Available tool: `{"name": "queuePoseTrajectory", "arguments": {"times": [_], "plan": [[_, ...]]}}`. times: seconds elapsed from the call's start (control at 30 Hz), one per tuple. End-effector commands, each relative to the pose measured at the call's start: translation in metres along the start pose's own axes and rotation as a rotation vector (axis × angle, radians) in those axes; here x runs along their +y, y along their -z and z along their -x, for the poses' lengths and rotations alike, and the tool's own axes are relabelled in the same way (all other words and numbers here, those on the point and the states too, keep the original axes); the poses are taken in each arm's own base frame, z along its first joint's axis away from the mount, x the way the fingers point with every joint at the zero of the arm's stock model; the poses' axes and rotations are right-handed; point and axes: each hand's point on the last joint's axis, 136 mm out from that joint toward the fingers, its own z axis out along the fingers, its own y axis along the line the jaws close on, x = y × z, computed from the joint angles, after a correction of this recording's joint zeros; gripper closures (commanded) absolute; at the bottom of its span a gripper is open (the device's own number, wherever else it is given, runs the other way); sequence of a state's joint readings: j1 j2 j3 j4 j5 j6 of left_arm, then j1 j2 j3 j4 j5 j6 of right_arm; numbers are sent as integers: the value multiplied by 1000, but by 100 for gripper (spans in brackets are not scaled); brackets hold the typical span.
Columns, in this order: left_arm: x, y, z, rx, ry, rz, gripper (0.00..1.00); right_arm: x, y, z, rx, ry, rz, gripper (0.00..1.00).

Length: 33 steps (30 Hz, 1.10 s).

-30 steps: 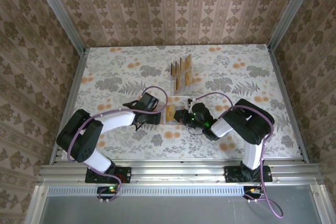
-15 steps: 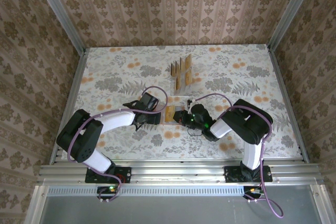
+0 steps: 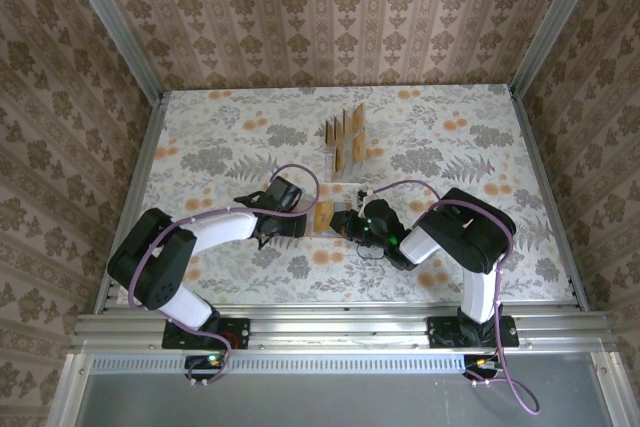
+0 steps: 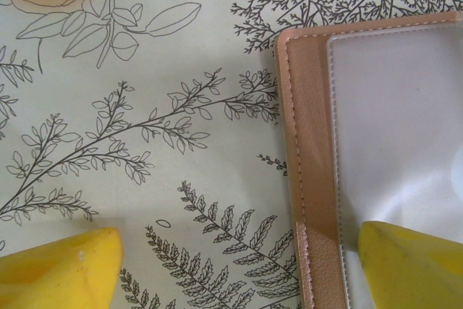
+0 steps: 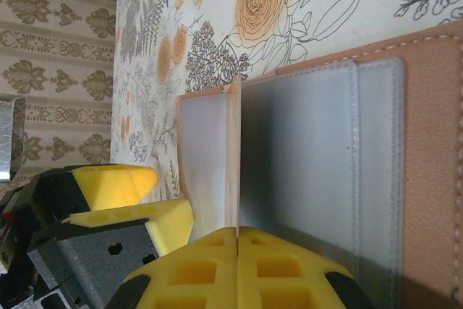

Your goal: Put the credit cards into the card holder

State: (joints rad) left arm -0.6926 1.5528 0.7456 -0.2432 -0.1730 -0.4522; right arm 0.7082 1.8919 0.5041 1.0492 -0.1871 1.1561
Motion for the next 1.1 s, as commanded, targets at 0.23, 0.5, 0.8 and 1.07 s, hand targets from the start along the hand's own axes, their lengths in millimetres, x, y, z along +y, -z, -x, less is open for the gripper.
{"name": "queuePoseTrajectory", "arguments": {"times": [0.23,0.5,0.8,1.07], "plan": [[13,-1,-20,61,-3,51,15,-18,3,-12,24,9,-51,100],[12,-1,-19,59,-3,47,15,-21,5,-14,33,27,-77,100],[12,-1,-19,59,-4,45,15,-19,0,-15,54,42,-81,100],[11,-1,-20,62,-7,45,15,-17,-5,-18,75,43,-71,100]]}}
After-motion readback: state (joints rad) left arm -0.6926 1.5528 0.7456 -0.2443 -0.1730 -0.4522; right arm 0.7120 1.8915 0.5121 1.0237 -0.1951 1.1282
